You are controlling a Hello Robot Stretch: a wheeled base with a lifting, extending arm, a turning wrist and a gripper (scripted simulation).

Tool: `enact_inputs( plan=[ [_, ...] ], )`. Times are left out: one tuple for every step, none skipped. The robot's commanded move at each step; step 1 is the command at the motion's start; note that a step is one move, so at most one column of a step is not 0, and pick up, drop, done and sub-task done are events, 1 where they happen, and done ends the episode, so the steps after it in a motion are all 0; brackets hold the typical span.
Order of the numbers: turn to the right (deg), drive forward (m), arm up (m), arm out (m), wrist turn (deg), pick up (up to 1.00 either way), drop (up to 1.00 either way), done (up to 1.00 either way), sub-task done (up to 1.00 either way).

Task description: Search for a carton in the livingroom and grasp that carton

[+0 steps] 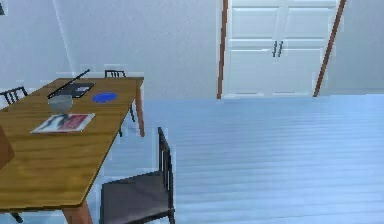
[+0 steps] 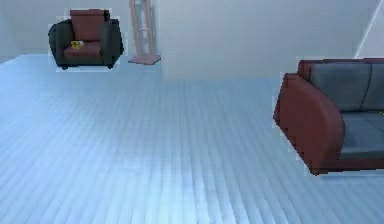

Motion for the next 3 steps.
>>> enact_inputs(
  plan=[
    [-12.0, 0.0, 0.0, 0.0, 0.0, 0.0, 0.0, 0.0, 0.0],
    [0.0, 0.1, 0.0, 0.0, 0.0, 0.0, 0.0, 0.0, 0.0],
    [-45.0, 0.0, 0.0, 0.0, 0.0, 0.0, 0.0, 0.0, 0.0]
  ],
)
